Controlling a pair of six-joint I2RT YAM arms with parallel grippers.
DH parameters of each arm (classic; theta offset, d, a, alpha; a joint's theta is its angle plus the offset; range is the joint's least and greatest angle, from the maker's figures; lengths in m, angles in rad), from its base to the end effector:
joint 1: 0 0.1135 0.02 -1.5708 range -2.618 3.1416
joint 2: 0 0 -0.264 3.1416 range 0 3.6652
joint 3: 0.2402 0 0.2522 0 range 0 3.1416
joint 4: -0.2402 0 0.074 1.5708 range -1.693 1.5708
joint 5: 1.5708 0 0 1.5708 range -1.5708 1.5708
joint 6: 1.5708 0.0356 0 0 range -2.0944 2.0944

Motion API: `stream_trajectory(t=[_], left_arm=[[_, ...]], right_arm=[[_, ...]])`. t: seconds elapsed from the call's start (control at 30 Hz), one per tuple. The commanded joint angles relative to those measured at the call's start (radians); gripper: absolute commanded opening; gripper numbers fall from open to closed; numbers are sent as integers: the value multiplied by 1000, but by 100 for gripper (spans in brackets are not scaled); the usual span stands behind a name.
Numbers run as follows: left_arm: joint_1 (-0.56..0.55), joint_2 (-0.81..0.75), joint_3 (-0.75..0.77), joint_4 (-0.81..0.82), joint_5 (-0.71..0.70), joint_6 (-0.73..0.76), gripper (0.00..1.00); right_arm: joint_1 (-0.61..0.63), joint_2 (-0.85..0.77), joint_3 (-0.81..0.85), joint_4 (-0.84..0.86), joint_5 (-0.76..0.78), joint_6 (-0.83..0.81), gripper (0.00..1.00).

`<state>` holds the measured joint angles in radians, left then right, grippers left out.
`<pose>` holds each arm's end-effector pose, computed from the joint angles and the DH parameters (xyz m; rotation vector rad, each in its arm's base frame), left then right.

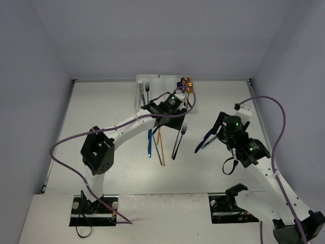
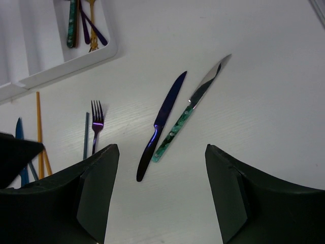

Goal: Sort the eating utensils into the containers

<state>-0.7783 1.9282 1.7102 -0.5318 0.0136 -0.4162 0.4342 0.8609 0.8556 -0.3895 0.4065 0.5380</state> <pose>0.3163 -0.3126 0.2917 0.4396 2.3617 -0.6015 0.1798 0.0679 0.3314 0.3634 1.9055 0.2484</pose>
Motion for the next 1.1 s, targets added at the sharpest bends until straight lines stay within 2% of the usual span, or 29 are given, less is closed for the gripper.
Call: stream_trajectory(t=[0.0,0.43,0.9,1.07], left_arm=[[-77,-3,-1,-30,-76,-77,51],[-131,242,156,-59,-76,-93,36],[-157,313,208,-57,-100,-111,25],[-157,331,211,-60,-120,-128,25]], right_arm=[[-45,-33,-26,0,0,-28,66],[-69,-79,-44,-23,-52,-43,67],[-71,-78,-46,-42,-60,-33,67],[-71,-79,-45,-44,-57,-32,67]])
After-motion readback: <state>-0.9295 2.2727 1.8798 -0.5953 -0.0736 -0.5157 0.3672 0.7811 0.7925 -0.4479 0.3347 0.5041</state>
